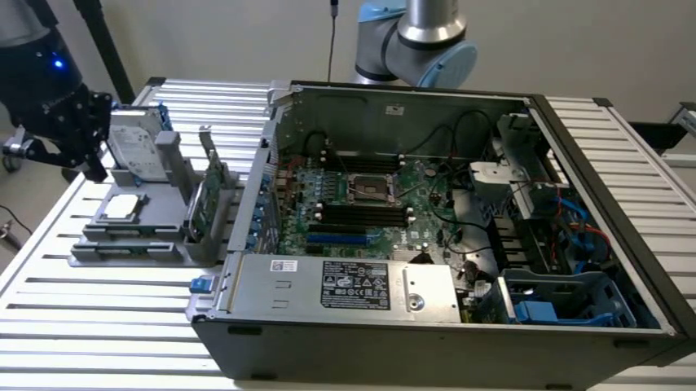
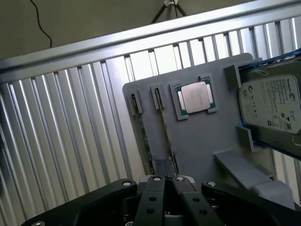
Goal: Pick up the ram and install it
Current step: 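Pick up the ram and move it above insertion slot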
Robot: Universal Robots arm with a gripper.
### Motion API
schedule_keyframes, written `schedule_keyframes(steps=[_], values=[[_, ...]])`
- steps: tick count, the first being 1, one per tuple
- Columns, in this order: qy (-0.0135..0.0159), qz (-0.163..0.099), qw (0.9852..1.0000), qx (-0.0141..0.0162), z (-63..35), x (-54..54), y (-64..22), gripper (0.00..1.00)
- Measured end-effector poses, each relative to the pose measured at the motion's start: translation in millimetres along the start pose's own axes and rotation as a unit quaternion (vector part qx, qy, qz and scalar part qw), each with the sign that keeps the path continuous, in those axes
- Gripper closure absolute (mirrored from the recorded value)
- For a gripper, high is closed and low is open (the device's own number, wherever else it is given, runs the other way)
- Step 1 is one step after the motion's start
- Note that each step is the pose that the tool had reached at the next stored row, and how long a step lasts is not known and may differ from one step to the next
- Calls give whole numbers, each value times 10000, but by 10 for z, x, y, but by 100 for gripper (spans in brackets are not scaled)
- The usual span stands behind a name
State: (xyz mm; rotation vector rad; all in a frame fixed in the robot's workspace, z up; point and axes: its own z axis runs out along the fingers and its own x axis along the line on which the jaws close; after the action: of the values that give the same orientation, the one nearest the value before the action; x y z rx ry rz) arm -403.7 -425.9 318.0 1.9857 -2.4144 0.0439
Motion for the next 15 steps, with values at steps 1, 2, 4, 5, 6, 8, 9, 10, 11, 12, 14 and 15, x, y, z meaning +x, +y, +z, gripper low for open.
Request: schedule_keyframes(steps=[1, 2, 4, 5, 6, 8, 9, 10, 11, 12, 14, 15], values=[[0, -86, 10000, 2, 6, 0, 3, 89], [-1, -143, 9999, 3, 13, 1, 12, 89], [-2, -218, 9998, 6, 28, 7, 42, 89], [-3, -243, 9997, 7, 34, 11, 62, 89], [-3, -264, 9997, 7, 40, 15, 83, 89], [-3, -312, 9995, 8, 51, 23, 125, 89], [-4, -349, 9994, 10, 57, 26, 137, 89], [-5, -408, 9992, 12, 61, 27, 140, 89], [-5, -484, 9988, 13, 61, 27, 140, 89], [-6, -575, 9983, 15, 63, 27, 140, 89], [-9, -755, 9971, 21, 68, 27, 141, 89], [-9, -844, 9964, 23, 70, 26, 141, 89]])
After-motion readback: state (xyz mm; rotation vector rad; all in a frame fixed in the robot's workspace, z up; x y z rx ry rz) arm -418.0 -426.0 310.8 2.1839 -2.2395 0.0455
